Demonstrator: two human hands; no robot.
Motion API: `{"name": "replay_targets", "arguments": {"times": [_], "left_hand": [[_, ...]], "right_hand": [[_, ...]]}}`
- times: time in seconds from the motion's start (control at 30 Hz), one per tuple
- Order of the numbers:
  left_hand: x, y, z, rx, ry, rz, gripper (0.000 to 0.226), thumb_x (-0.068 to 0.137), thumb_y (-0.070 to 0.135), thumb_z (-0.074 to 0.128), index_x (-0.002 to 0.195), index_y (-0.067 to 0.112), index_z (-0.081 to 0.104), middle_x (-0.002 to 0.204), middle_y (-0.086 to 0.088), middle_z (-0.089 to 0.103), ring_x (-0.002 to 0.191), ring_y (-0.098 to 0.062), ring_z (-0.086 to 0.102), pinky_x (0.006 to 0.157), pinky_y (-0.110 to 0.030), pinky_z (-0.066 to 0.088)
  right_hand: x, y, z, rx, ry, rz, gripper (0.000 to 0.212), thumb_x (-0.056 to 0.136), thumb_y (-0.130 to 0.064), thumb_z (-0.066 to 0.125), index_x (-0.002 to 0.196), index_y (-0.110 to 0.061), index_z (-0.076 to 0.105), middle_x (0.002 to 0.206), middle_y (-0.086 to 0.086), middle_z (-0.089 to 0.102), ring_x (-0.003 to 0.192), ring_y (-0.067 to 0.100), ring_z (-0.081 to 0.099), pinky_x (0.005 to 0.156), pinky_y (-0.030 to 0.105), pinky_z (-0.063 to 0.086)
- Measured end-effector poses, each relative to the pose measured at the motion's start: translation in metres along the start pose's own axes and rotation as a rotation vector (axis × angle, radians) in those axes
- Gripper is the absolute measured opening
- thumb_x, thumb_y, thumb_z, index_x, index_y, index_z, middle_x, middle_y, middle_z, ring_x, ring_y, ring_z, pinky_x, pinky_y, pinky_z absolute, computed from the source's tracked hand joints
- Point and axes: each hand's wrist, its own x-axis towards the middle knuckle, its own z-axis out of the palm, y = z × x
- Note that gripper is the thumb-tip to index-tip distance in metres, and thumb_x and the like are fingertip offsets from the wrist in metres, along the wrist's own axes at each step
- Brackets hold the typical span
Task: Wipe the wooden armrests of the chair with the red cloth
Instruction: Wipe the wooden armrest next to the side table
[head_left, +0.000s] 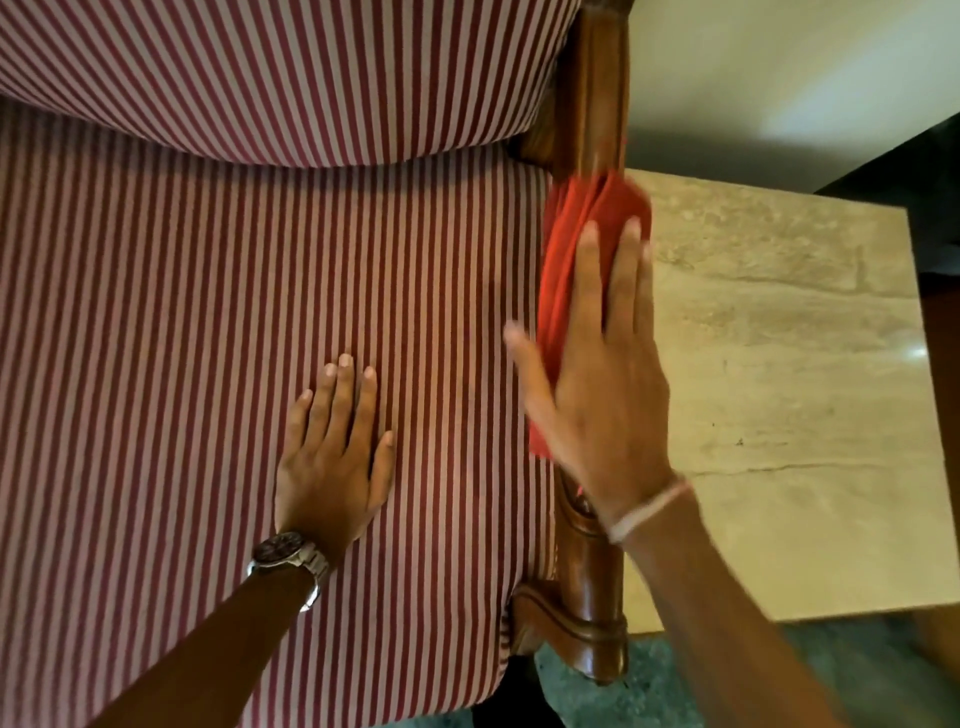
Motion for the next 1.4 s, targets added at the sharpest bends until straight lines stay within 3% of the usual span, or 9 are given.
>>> {"name": "replay_targets", "arguments": {"times": [0.1,0.33,0.53,0.73,0.93,1.17,1.4], "left_hand": [[0.0,-0.002,-0.001,0.024,-0.008,-0.007,0.064,0.103,0.041,0.025,0.155,0.004,0.026,0.164,-0.02,0.022,0.154,-0.032,0.02,0.124,-0.052,0.023],[0.001,0.002,-0.004,0.012,-0.01,-0.007,0.064,0.102,0.04,0.026,0.155,0.003,0.025,0.164,-0.021,0.022,0.153,-0.033,0.021,0.123,-0.053,0.025],[0.0,-0.001,-0.001,0.032,-0.012,-0.005,0.065,0.104,0.043,0.018,0.156,0.004,0.024,0.165,-0.02,0.02,0.154,-0.032,0.019,0.123,-0.052,0.024],[0.001,0.002,-0.003,0.029,-0.001,0.004,0.065,0.103,0.041,0.022,0.155,0.004,0.024,0.165,-0.021,0.02,0.154,-0.033,0.018,0.125,-0.051,0.022],[-0.002,0.0,0.001,0.016,0.015,0.007,0.065,0.102,0.041,0.023,0.155,0.003,0.024,0.165,-0.021,0.02,0.154,-0.033,0.018,0.125,-0.051,0.02],[0.001,-0.001,0.001,0.026,0.02,0.018,0.065,0.102,0.041,0.023,0.156,0.004,0.023,0.165,-0.021,0.02,0.155,-0.033,0.017,0.126,-0.05,0.019],[-0.002,-0.001,0.001,0.009,0.014,0.021,0.065,0.103,0.041,0.023,0.155,0.003,0.024,0.164,-0.021,0.021,0.154,-0.033,0.018,0.125,-0.05,0.02]], "right_hand": [[-0.056,0.007,0.004,-0.125,-0.026,-0.078,0.085,0.099,-0.065,0.038,0.164,-0.019,0.007,0.173,0.014,-0.002,0.16,0.032,0.001,0.127,0.052,0.025],[0.059,-0.004,-0.004,-0.137,0.027,-0.087,0.075,0.103,-0.055,0.031,0.164,-0.018,0.006,0.172,0.015,-0.001,0.16,0.033,0.0,0.129,0.049,0.017],[-0.043,0.01,0.006,-0.117,0.034,-0.121,0.063,0.108,-0.039,0.032,0.163,-0.016,0.015,0.172,0.014,0.005,0.161,0.031,0.004,0.129,0.049,0.022],[0.059,-0.006,-0.005,-0.133,0.057,-0.06,0.063,0.107,-0.036,0.028,0.164,-0.017,0.005,0.172,0.016,-0.001,0.16,0.033,0.0,0.129,0.047,0.018],[-0.054,0.011,0.004,-0.067,0.019,-0.108,0.068,0.102,-0.027,0.038,0.164,-0.019,0.01,0.173,0.013,0.002,0.161,0.031,0.0,0.128,0.051,0.024],[0.053,-0.005,-0.004,-0.112,0.043,-0.081,0.069,0.103,-0.026,0.037,0.164,-0.018,0.006,0.172,0.016,0.0,0.16,0.034,0.0,0.129,0.05,0.018],[-0.054,0.009,0.007,-0.04,0.032,-0.099,0.068,0.105,-0.029,0.043,0.164,-0.019,0.01,0.173,0.011,0.002,0.161,0.028,0.0,0.128,0.051,0.022]]}}
